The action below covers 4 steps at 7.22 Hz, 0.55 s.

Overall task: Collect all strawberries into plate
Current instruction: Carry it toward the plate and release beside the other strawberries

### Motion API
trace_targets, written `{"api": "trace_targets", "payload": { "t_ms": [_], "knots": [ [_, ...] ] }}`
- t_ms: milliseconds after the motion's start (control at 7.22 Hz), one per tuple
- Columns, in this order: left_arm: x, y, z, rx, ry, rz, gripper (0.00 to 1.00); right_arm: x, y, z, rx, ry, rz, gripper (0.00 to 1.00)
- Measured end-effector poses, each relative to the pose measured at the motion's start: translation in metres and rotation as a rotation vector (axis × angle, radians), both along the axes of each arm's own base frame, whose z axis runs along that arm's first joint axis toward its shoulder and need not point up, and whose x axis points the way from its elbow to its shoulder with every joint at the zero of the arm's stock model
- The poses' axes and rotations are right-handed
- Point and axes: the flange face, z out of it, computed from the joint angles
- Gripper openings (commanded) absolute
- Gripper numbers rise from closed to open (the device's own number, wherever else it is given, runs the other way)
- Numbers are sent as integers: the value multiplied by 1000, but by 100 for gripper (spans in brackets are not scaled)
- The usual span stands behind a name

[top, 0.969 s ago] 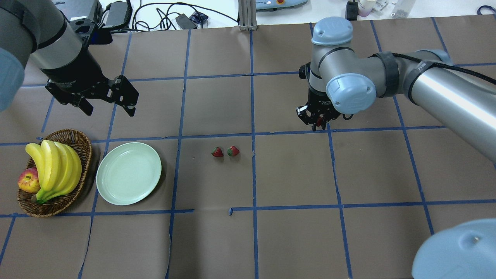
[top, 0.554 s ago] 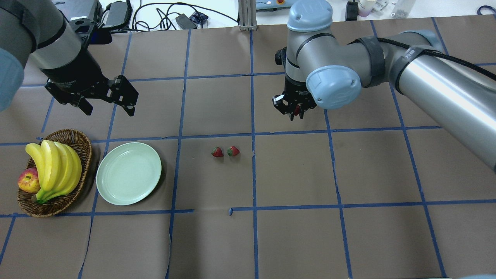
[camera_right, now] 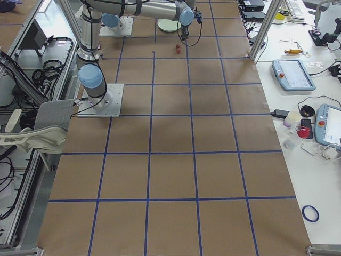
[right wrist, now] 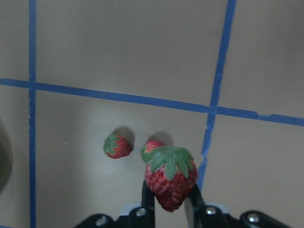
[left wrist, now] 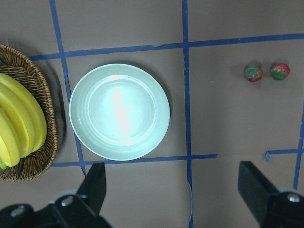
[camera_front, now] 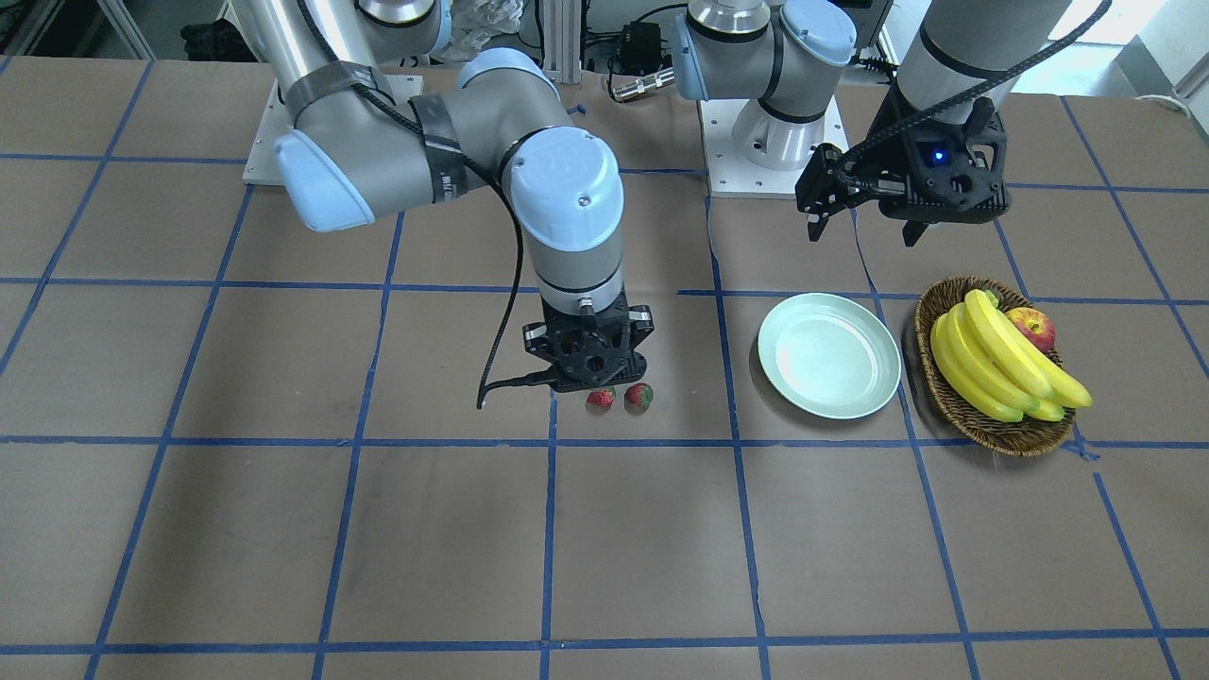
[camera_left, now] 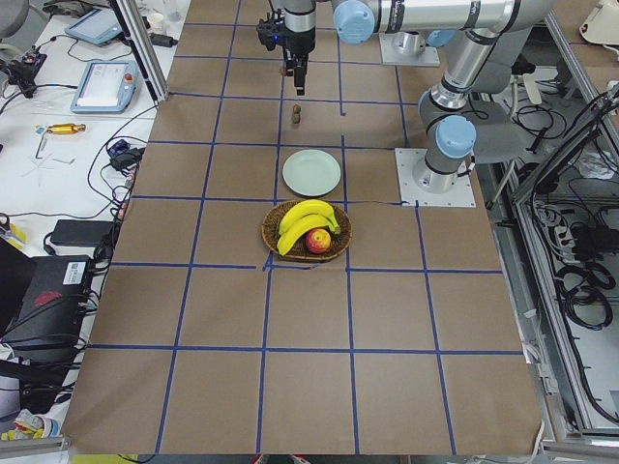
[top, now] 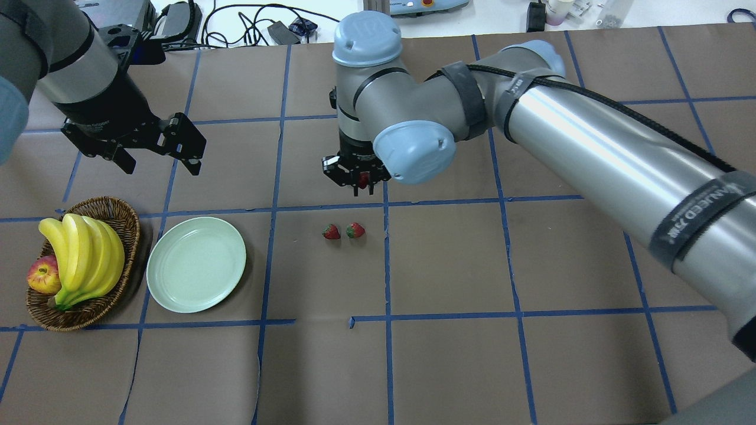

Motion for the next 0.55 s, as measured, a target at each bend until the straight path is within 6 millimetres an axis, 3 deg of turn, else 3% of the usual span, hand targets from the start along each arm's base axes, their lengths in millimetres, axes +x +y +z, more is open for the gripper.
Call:
{"api": "trace_targets", "payload": {
  "t_ms": [138,554],
  "knots": [
    [0,0,0,0,-1,0,100,30,3,-13,12,-7,7,0],
    [0,1,0,1,-2,-2,100,79,14,-51,27,-43,48,4]
  ]
}}
